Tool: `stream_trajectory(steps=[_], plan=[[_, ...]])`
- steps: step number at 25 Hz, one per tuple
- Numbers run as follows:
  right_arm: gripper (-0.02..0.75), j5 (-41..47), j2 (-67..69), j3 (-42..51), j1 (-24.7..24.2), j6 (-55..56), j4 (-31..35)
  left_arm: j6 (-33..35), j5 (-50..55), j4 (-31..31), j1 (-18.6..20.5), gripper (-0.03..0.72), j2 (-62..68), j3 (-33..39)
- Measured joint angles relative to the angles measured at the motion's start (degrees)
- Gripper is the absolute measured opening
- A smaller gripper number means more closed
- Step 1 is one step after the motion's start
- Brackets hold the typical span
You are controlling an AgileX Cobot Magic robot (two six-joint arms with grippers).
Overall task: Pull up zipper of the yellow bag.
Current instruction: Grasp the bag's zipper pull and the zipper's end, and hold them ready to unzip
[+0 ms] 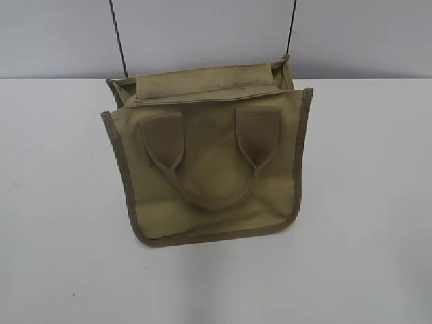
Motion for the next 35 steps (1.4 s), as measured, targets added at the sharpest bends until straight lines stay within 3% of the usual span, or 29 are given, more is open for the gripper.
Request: stream_trajectory(steps=[18, 25, 31, 35], plan=[[0.582, 0.0, 0.0, 0.0, 0.0, 0.0, 0.0, 0.0, -1.67, -1.38, 0.0, 0.242, 0.0, -0.66], [0.582, 0.0, 0.0, 0.0, 0.0, 0.0, 0.0, 0.0, -23.58, -5.2, 0.0, 0.264, 3.19, 0.87], [0.582, 0.0, 0.0, 0.0, 0.0, 0.0, 0.0, 0.0, -42.81, -5.44, 0.0, 0.489, 15.93, 7.75], [0.582, 0.0, 0.0, 0.0, 0.0, 0.0, 0.0, 0.0, -60.05, -5.61, 0.0, 0.539, 27.94, 12.33]])
